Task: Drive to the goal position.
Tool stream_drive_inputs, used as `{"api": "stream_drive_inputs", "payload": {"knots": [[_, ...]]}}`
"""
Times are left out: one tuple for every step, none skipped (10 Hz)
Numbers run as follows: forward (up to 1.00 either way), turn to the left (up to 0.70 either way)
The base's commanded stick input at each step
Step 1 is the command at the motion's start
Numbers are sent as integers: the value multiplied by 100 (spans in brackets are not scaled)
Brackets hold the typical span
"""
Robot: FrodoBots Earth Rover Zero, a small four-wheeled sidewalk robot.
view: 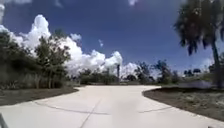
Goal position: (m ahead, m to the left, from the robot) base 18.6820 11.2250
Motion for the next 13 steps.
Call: {"api": "stream_drive_inputs", "payload": {"knots": [[85, 0], [85, 0], [85, 0], [85, 0], [85, 0], [85, 0], [85, 0], [85, 0], [85, 0], [85, 0], [85, 0], [85, 0], [85, 0]]}}
